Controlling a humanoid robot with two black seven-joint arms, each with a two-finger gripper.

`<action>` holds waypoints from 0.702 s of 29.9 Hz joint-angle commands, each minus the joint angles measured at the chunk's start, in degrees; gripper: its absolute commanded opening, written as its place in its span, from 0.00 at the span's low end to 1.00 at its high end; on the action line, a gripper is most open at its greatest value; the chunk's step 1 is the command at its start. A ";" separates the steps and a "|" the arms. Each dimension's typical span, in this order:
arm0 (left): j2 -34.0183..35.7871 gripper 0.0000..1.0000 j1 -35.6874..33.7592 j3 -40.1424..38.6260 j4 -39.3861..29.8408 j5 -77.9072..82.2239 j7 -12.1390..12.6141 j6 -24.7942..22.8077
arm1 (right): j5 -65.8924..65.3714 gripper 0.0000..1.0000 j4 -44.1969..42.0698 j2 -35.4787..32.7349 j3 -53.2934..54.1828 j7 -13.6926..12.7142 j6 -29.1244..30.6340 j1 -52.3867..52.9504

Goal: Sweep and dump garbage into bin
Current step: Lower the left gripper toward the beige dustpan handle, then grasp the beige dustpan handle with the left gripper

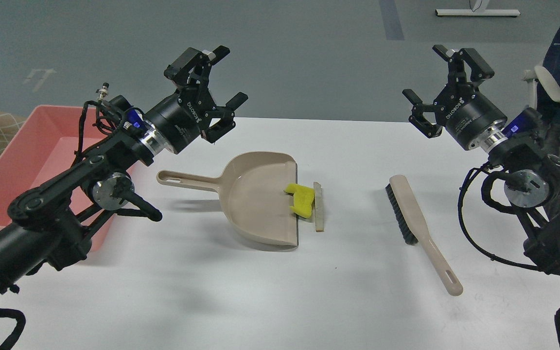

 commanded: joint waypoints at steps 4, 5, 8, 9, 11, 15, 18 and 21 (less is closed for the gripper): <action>4.65 1.00 3.48 0.12 -4.45 1.16 -0.13 2.27 | -0.06 1.00 0.01 0.10 0.01 0.10 0.11 -0.21; 6.40 1.00 4.45 0.21 -6.38 2.82 -0.22 2.79 | -0.06 1.00 0.01 0.10 0.01 0.10 0.11 -0.21; 10.70 1.00 7.69 0.04 -12.35 9.31 -0.22 5.77 | -0.06 1.00 0.01 0.01 0.01 0.19 0.03 -0.21; 11.42 1.00 8.58 0.04 -13.33 10.56 -0.13 6.75 | -0.06 1.00 -0.08 0.01 0.01 0.19 -0.06 -0.21; 12.74 1.00 10.95 0.04 -15.70 13.19 -0.22 9.55 | -0.15 1.00 -0.08 0.01 0.10 0.19 -0.15 -0.21; 13.53 1.00 15.79 -0.32 -17.99 18.47 -0.39 12.47 | -0.15 1.00 -0.08 0.10 0.01 0.19 -0.33 -0.21; 14.59 0.99 19.30 -1.02 -20.10 21.37 -0.66 13.08 | -0.15 1.00 -0.08 0.01 -0.08 0.19 -0.24 -0.39; 14.59 0.99 23.08 -1.46 -21.16 26.03 -0.66 15.28 | -0.15 1.00 -0.08 0.01 0.01 0.19 -0.33 -0.82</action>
